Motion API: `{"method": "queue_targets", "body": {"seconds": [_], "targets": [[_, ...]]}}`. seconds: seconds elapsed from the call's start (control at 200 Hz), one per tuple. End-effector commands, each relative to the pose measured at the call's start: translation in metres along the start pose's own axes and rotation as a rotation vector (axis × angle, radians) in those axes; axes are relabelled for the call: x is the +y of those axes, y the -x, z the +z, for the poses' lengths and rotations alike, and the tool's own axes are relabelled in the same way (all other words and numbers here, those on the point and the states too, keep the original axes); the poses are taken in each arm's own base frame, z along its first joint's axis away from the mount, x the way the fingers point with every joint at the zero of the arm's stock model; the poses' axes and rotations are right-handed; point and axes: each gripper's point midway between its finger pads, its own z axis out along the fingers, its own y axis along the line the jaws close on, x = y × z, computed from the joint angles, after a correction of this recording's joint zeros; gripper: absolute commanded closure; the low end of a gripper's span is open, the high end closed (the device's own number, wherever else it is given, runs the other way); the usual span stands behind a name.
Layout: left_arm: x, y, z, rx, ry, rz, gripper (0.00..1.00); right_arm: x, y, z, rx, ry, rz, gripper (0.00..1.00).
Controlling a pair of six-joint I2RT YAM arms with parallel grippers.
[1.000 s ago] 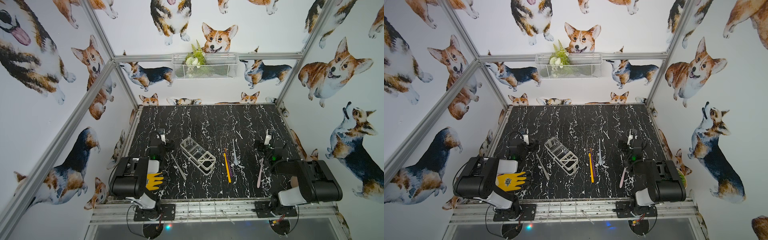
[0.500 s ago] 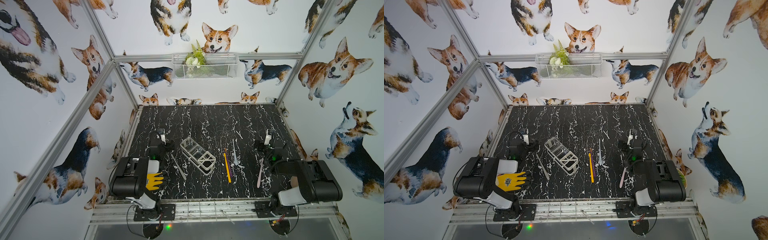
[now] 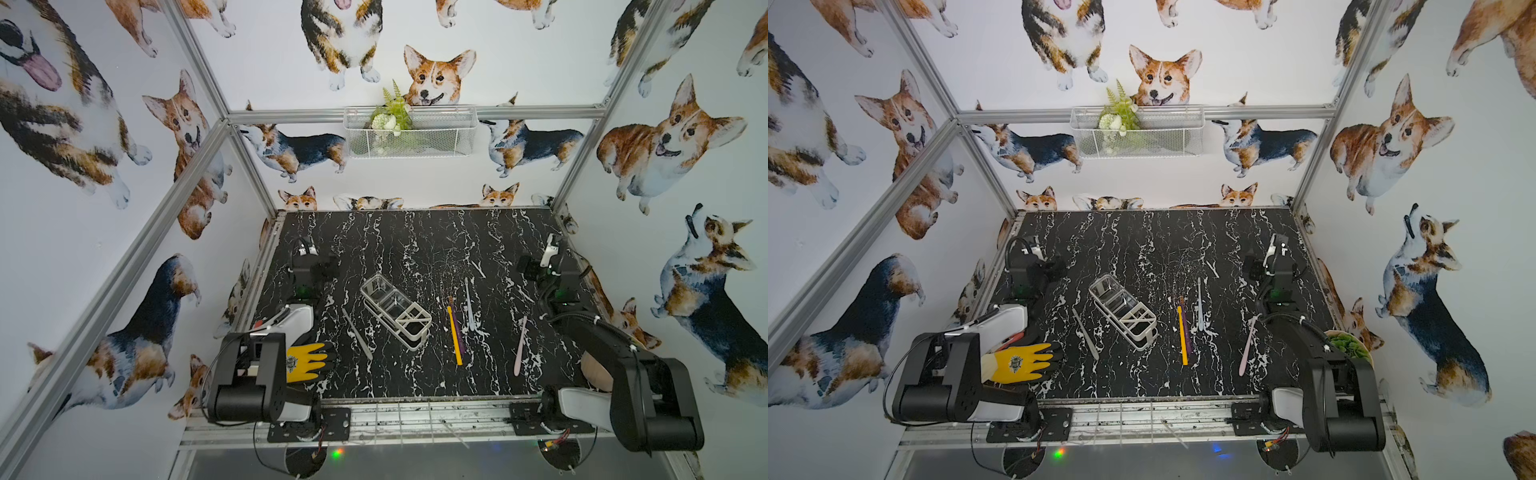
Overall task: Place the toothbrush into the toothbrush holder
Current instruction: Pick up the toothbrush from the center of the board.
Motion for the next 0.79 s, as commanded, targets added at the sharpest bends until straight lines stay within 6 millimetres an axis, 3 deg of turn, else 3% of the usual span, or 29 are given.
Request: {"method": "queue_targets", "body": {"seconds": [0.0,0.13,0.275,0.4,0.555,0.786], "targets": [[0.023,-0.042,-0.012,0.345,0.187,-0.138,0.01,0.006,-0.049,-0.015,0.296,-0.007,0.021,0.00],[-0.021,-0.048,-0.020,0.454,0.005,-0.202,0.02,0.040,-0.077,-0.030,0.497,0.075,-0.016,0.00],[-0.047,-0.049,-0.048,0.489,-0.087,-0.229,0.06,0.067,-0.130,-0.052,0.715,0.127,-0.025,0.02],[-0.073,-0.049,-0.076,0.522,-0.151,-0.153,0.03,0.086,-0.165,-0.069,0.808,0.160,-0.045,0.10],[-0.097,-0.059,-0.101,0.564,-0.214,-0.094,0.00,0.102,-0.190,-0.076,0.878,0.197,-0.043,0.23],[-0.118,-0.077,-0.112,0.607,-0.266,-0.080,0.00,0.126,-0.217,-0.074,0.969,0.211,-0.094,0.29]]}}
